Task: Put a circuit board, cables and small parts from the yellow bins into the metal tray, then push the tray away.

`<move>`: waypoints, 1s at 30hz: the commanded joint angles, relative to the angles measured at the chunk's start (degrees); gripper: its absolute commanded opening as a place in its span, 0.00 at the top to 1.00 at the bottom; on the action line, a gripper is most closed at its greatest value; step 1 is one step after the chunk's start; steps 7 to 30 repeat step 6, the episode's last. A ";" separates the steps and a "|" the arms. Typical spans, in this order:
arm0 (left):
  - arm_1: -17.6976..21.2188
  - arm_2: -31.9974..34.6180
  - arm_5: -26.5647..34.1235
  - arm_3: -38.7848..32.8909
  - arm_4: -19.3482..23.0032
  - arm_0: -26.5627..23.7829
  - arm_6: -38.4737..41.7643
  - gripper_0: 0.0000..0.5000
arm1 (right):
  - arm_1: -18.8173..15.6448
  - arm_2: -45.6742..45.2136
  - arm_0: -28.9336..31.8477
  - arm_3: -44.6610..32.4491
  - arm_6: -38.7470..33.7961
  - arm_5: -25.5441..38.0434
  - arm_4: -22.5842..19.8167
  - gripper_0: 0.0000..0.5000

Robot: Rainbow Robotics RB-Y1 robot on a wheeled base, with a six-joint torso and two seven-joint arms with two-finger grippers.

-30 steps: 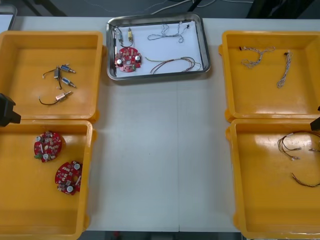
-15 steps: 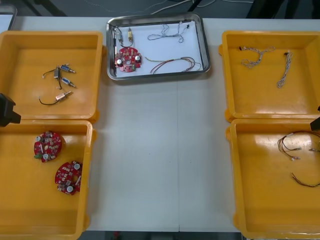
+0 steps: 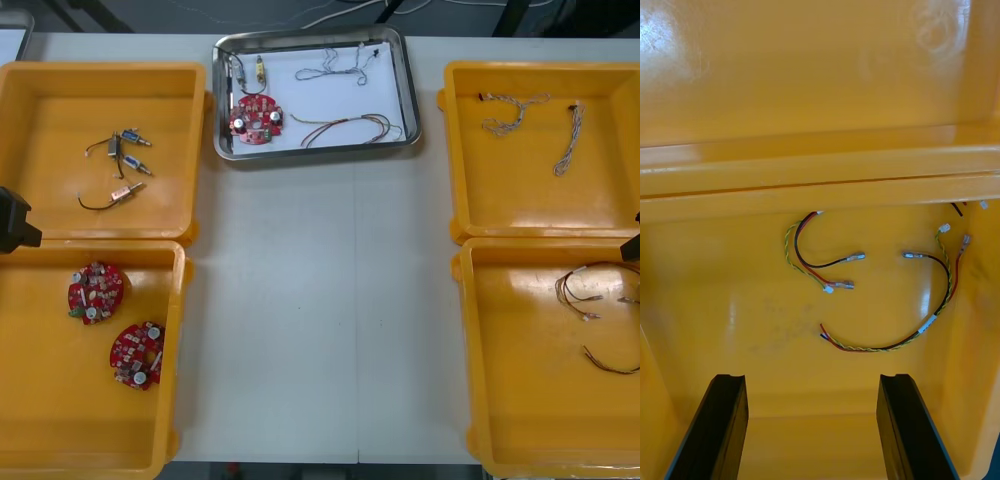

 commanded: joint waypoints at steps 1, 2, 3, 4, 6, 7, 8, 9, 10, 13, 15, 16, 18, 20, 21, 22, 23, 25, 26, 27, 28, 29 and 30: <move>2.60 1.91 0.37 -1.67 -0.19 1.12 -4.96 0.00 | 0.30 -2.22 0.48 -1.53 -0.33 0.43 0.43 0.00; 2.60 1.91 0.37 -1.67 -0.19 1.12 -4.96 0.00 | 0.30 -2.22 0.48 -1.53 -0.33 0.43 0.43 0.00; 2.60 1.91 0.37 -1.67 -0.19 1.12 -4.96 0.00 | 0.30 -2.22 0.48 -1.53 -0.33 0.43 0.43 0.00; 2.60 1.91 0.37 -1.67 -0.19 1.12 -4.96 0.00 | 0.30 -2.22 0.48 -1.53 -0.33 0.43 0.43 0.00; 2.60 1.91 0.37 -1.67 -0.19 1.12 -4.96 0.00 | 0.30 -2.22 0.48 -1.53 -0.33 0.43 0.43 0.00; 2.60 1.91 0.37 -1.67 -0.19 1.12 -4.96 0.00 | 0.30 -2.22 0.48 -1.53 -0.33 0.43 0.43 0.00; 2.60 1.91 0.37 -1.67 -0.19 1.12 -4.96 0.00 | 0.30 -2.22 0.48 -1.53 -0.33 0.43 0.43 0.00; 2.60 1.91 0.37 -1.67 -0.19 1.12 -4.96 0.00 | 0.30 -2.22 0.48 -1.53 -0.33 0.43 0.43 0.00; 2.60 1.91 0.37 -1.67 -0.19 1.12 -4.96 0.00 | 0.30 -2.22 0.48 -1.53 -0.33 0.43 0.43 0.00; 2.60 1.91 0.37 -1.67 -0.19 1.12 -4.96 0.00 | 0.30 -2.22 0.48 -1.53 -0.33 0.43 0.43 0.00; 2.60 1.91 0.37 -1.67 -0.19 1.12 -4.96 0.00 | 0.30 -2.22 0.48 -1.53 -0.33 0.43 0.43 0.00; 2.60 1.91 0.37 -1.67 -0.19 1.12 -4.96 0.00 | 0.30 -2.22 0.48 -1.53 -0.33 0.43 0.43 0.00; 2.60 1.91 0.37 -1.67 -0.19 1.12 -4.96 0.00 | 0.30 -2.22 0.48 -1.53 -0.33 0.43 0.43 0.00; 2.60 1.91 0.37 -1.67 -0.19 1.12 -4.96 0.00 | 0.30 -2.22 0.48 -1.53 -0.33 0.43 0.43 0.00; 2.60 1.91 0.37 -1.67 -0.19 1.12 -4.96 0.00 | 0.30 -2.22 0.48 -1.53 -0.33 0.43 0.43 0.00; 2.60 1.91 0.37 -1.67 -0.19 1.12 -4.96 0.00 | 0.30 -2.22 0.48 -1.53 -0.33 0.43 0.43 0.00; 2.60 1.91 0.37 -1.67 -0.19 1.12 -4.96 0.00 | 0.30 -2.22 0.48 -1.53 -0.33 0.43 0.43 0.00; 2.60 1.91 0.37 -1.67 -0.19 1.12 -4.96 0.00 | 0.30 -2.22 0.48 -1.53 -0.33 0.43 0.43 0.00; 2.60 1.91 0.37 -1.67 -0.19 1.12 -4.96 0.00 | 0.30 -2.22 0.48 -1.53 -0.33 0.43 0.43 0.00; 2.60 1.91 0.37 -1.67 -0.19 1.12 -4.96 0.00 | 0.30 -2.22 0.48 -1.53 -0.33 0.43 0.43 0.00; 2.60 1.91 0.37 -1.67 -0.19 1.12 -4.96 0.00 | 0.30 -2.22 0.48 -1.53 -0.33 0.43 0.43 0.00; 2.60 1.91 0.37 -1.67 -0.19 1.12 -4.96 0.00 | 0.30 -2.22 0.48 -1.53 -0.33 0.43 0.43 0.00; 2.60 1.91 0.37 -1.67 -0.19 1.12 -4.96 0.00 | 0.30 -2.22 0.48 -1.53 -0.33 0.43 0.43 0.00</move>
